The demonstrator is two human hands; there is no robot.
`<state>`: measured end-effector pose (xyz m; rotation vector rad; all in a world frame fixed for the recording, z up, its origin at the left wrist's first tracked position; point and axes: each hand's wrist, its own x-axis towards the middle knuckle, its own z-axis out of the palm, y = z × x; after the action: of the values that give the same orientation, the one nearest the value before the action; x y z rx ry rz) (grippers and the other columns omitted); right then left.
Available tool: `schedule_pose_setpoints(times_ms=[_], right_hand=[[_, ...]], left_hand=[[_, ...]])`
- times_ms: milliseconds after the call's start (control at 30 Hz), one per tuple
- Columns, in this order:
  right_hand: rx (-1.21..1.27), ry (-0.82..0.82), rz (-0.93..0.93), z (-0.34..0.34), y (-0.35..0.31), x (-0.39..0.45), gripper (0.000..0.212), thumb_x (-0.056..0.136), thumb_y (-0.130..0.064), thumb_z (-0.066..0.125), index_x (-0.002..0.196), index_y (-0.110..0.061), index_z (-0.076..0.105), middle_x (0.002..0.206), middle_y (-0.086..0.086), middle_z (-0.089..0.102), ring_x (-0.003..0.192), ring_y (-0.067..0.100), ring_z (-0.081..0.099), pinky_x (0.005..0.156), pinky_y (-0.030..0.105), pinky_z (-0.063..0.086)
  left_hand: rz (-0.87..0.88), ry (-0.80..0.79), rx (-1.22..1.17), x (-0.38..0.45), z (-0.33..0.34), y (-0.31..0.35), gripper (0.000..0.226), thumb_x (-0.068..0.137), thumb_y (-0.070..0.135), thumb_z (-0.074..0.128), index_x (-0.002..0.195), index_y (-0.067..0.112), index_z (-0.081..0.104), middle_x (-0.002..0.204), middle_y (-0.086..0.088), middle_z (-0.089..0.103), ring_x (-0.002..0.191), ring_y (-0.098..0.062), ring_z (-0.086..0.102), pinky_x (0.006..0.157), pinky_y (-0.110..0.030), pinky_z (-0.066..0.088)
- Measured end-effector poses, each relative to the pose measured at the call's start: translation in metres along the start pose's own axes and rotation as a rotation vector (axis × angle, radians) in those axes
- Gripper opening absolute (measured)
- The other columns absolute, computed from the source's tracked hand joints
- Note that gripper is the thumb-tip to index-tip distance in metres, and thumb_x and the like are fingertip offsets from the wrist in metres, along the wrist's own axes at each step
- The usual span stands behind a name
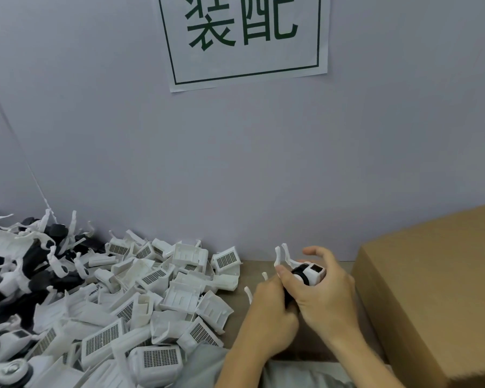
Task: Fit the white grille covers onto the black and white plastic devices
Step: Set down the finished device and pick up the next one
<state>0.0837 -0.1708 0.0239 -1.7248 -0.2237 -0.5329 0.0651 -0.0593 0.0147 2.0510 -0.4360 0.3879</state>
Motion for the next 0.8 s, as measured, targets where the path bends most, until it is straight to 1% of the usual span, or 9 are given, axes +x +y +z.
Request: schedule_pose_setpoints(times_ms=[100,167,267,333,400,467,567,700,800], right_hand=[[0.187,-0.114,0.163,-0.002,0.0,0.001,0.067,0.061,-0.064,0.077,0.119,-0.046,0.049,0.092,-0.014,0.07,0.084,0.0,0.069,0.067,0.015,0.055],[0.332,-0.147,0.32,-0.002,0.002,0.002,0.064,0.075,-0.061,0.066,0.132,-0.038,0.045,0.111,-0.013,0.066,0.098,0.004,0.068,0.079,0.023,0.056],[0.285,-0.137,0.441,-0.003,0.011,0.006,0.023,0.102,-0.036,0.052,0.122,-0.025,0.056,0.11,-0.005,0.066,0.099,0.015,0.066,0.08,0.034,0.054],[0.136,-0.204,0.449,-0.003,0.014,0.005,0.022,0.104,-0.026,0.05,0.109,-0.014,0.067,0.092,0.004,0.071,0.085,0.02,0.069,0.073,0.034,0.054],[0.128,-0.352,0.5,-0.001,0.009,0.001,0.029,0.104,-0.025,0.049,0.102,-0.006,0.071,0.075,0.009,0.072,0.07,0.022,0.069,0.061,0.029,0.05],[0.247,-0.529,0.615,0.001,0.002,-0.005,0.036,0.105,-0.029,0.046,0.104,-0.001,0.069,0.074,0.015,0.072,0.063,0.025,0.068,0.055,0.027,0.048],[0.497,-0.711,0.718,0.0,-0.008,-0.01,0.04,0.104,-0.032,0.043,0.12,0.0,0.061,0.088,0.024,0.07,0.072,0.032,0.068,0.06,0.031,0.051],[0.661,-0.629,0.755,-0.001,-0.012,-0.008,0.042,0.099,-0.035,0.052,0.128,-0.005,0.051,0.093,0.027,0.068,0.077,0.036,0.07,0.061,0.033,0.052],[0.642,-0.619,0.767,-0.001,-0.012,-0.008,0.045,0.094,-0.036,0.059,0.127,-0.005,0.059,0.098,0.019,0.072,0.075,0.029,0.069,0.063,0.033,0.052]], left_hand=[[-0.091,0.114,-0.022,0.0,-0.001,-0.004,0.034,0.085,0.002,0.057,0.111,0.024,0.054,0.103,0.004,0.071,0.1,-0.014,0.066,0.087,-0.04,0.054],[-0.206,0.307,-0.139,0.003,-0.003,-0.001,0.031,0.087,0.007,0.069,0.103,0.026,0.051,0.096,0.006,0.071,0.09,-0.005,0.068,0.08,-0.029,0.054],[-0.435,0.611,-0.64,0.011,-0.014,0.005,0.009,0.095,0.013,0.065,0.101,0.018,0.062,0.09,0.0,0.072,0.076,-0.008,0.071,0.069,-0.029,0.056],[-0.56,0.681,-1.064,0.013,-0.026,0.004,0.02,0.1,0.026,0.057,0.109,0.011,0.066,0.091,-0.005,0.07,0.078,-0.023,0.067,0.063,-0.037,0.051],[-0.61,0.641,-1.297,0.011,-0.036,0.0,0.04,0.098,0.042,0.056,0.119,0.009,0.063,0.092,-0.007,0.064,0.078,-0.025,0.061,0.06,-0.034,0.045],[-0.631,0.548,-1.287,0.009,-0.037,0.0,0.046,0.086,0.049,0.067,0.111,0.011,0.065,0.088,-0.009,0.061,0.079,-0.028,0.06,0.067,-0.04,0.051],[-0.638,0.539,-1.14,0.01,-0.033,0.0,0.032,0.072,0.032,0.08,0.091,0.012,0.065,0.075,-0.006,0.056,0.069,-0.025,0.059,0.069,-0.041,0.052],[-0.559,0.555,-1.224,0.01,-0.032,-0.001,0.014,0.071,0.022,0.073,0.074,0.013,0.061,0.061,-0.002,0.054,0.05,-0.017,0.053,0.049,-0.028,0.046],[-0.472,0.416,-1.304,0.006,-0.029,0.003,0.021,0.057,0.019,0.075,0.076,0.009,0.071,0.077,-0.011,0.067,0.058,-0.022,0.063,0.055,-0.032,0.053]])
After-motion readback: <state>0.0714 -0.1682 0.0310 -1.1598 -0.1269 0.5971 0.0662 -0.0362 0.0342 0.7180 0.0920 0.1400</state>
